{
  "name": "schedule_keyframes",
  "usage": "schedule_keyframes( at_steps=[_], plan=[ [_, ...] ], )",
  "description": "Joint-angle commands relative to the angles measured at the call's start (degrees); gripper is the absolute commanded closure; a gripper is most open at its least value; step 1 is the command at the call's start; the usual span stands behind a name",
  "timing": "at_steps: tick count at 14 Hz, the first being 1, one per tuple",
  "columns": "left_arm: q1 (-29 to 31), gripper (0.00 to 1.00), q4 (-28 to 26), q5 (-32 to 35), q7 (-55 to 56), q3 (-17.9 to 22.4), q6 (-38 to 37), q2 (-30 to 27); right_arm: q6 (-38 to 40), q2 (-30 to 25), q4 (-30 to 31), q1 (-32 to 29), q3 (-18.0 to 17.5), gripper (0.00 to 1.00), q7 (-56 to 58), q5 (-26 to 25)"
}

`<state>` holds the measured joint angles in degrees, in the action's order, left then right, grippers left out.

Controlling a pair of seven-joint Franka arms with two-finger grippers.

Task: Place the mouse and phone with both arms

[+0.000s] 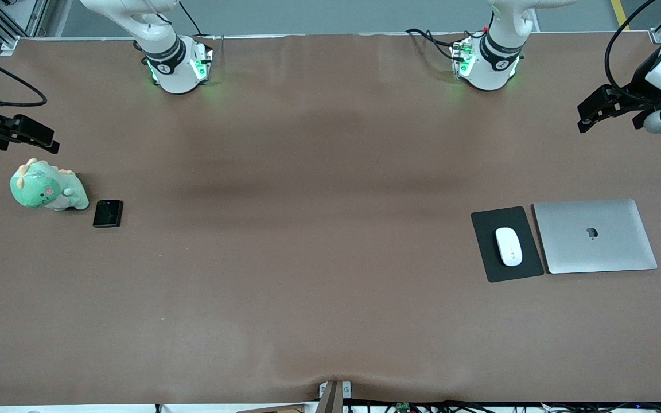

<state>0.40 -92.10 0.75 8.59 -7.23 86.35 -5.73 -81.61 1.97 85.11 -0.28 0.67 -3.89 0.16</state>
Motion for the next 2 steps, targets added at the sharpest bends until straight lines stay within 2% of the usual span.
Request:
schedule_keyframes(
  at_steps=[1,2],
  plan=[
    [0.65,0.0,1.4,-1.54,-1.39,-0.16,-1.27,0.54,0.58,0.67,-1.88,-0.95,-0.23,0.0,-0.6,0.28],
    [0.65,0.0,1.4,-1.54,-1.39,-0.07,-1.35,0.54,0.49,0.76,-2.23,-0.86,-0.23,0.0,-0.6,0.2]
  ],
)
